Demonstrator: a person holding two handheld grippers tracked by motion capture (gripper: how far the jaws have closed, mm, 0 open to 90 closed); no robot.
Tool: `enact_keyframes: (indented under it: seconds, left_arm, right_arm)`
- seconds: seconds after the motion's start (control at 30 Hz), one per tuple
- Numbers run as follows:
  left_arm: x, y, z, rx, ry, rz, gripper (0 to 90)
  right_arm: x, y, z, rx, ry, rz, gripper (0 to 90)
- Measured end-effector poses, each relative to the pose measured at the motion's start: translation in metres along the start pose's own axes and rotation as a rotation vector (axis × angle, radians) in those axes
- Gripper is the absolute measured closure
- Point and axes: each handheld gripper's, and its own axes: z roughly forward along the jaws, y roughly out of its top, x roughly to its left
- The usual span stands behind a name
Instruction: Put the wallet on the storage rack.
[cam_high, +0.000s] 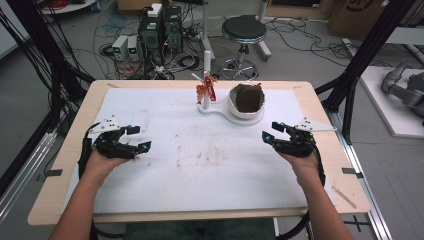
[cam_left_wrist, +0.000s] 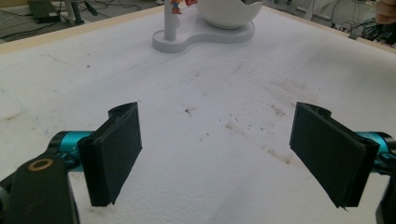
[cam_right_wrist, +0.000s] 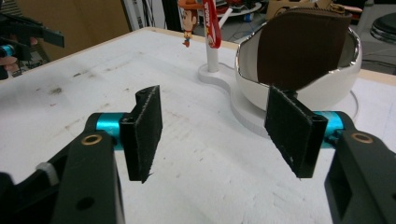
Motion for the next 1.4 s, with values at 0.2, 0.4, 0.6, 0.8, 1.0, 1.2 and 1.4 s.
enact_keyframes:
  seconds: [0.2,0.4,0.6,0.8,1.0,1.2,1.4]
  left_arm:
    - [-0.003,-0.002,0.003,0.007,-0.01,0.005,16.7]
    - [-0.004,-0.002,0.006,0.013,-0.009,0.014,16.7]
    - [-0.004,-0.002,0.006,0.011,-0.008,0.012,16.7]
    - [-0.004,-0.002,0.006,0.01,-0.013,0.013,16.7]
    - [-0.004,-0.002,0.005,0.01,-0.006,0.01,16.7]
    - [-0.004,-0.002,0.005,0.015,-0.006,0.009,16.7]
    - [-0.004,-0.002,0.003,0.01,-0.005,0.006,16.7]
  right_arm:
    - [-0.002,-0.01,-0.002,0.016,-0.008,0.014,29.2]
    - [-0.004,-0.013,0.001,0.067,-0.039,-0.002,21.0]
    - [-0.005,-0.016,0.006,0.114,-0.048,-0.004,20.7]
    - [-0.005,-0.015,0.006,0.113,-0.053,-0.011,20.7]
    - [-0.005,-0.015,0.006,0.108,-0.054,-0.004,20.7]
    - [-0.006,-0.015,0.006,0.106,-0.049,-0.001,20.7]
    - [-0.006,-0.014,0.006,0.094,-0.053,0.001,20.7]
